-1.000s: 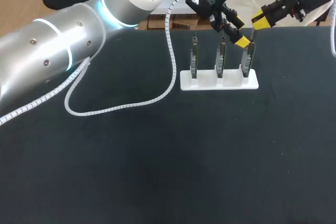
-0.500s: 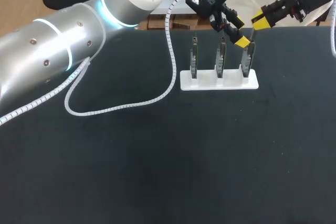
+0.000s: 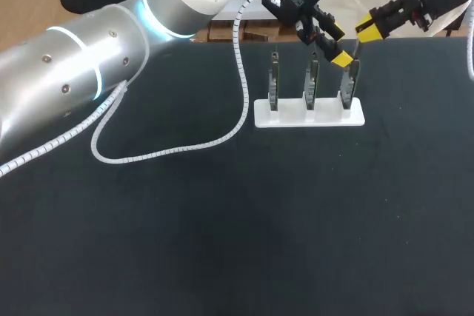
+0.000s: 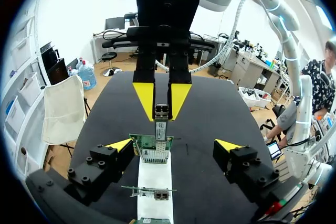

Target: Pick up the optical module with the left hand, and insert it into the network port with the right hand.

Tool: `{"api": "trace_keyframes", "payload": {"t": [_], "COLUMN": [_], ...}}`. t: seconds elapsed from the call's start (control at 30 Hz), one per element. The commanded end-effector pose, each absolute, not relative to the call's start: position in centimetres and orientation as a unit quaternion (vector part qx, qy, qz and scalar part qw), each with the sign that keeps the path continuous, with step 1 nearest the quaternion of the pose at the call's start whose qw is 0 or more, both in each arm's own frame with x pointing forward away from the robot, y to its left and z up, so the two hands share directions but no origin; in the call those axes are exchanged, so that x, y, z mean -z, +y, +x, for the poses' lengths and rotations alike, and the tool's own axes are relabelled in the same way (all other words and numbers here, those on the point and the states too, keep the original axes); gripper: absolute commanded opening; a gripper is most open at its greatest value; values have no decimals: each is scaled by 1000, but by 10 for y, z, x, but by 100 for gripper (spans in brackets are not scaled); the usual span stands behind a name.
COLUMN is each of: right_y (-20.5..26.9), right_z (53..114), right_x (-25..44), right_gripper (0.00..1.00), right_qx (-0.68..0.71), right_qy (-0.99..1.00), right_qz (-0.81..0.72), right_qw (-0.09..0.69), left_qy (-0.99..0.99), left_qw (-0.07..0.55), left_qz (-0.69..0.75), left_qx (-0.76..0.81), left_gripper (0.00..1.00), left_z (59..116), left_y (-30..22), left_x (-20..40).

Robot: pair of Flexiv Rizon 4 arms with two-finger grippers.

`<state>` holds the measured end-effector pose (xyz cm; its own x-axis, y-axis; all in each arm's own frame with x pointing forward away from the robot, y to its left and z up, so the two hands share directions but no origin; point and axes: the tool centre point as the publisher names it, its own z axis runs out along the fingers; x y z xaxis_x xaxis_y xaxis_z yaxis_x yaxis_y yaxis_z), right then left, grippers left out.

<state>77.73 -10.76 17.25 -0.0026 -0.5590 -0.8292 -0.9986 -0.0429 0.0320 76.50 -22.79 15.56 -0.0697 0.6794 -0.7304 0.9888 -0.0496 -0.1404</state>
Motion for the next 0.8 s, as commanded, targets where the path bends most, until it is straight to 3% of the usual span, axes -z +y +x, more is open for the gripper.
{"api": "trace_keyframes", "payload": {"t": [0.03,0.8], "right_y": [-108,-106], "right_z": [775,771], "right_x": [-172,-166], "right_gripper": [0,0], "right_qx": [-347,-341], "right_qy": [615,612], "right_qz": [-632,-643], "right_qw": [319,308], "left_qy": [649,649], "left_qw": [227,227], "left_qz": [644,644], "left_qx": [336,336], "left_gripper": [100,100], "left_z": [768,768], "left_y": [-229,-229], "left_x": [-156,-156]}}
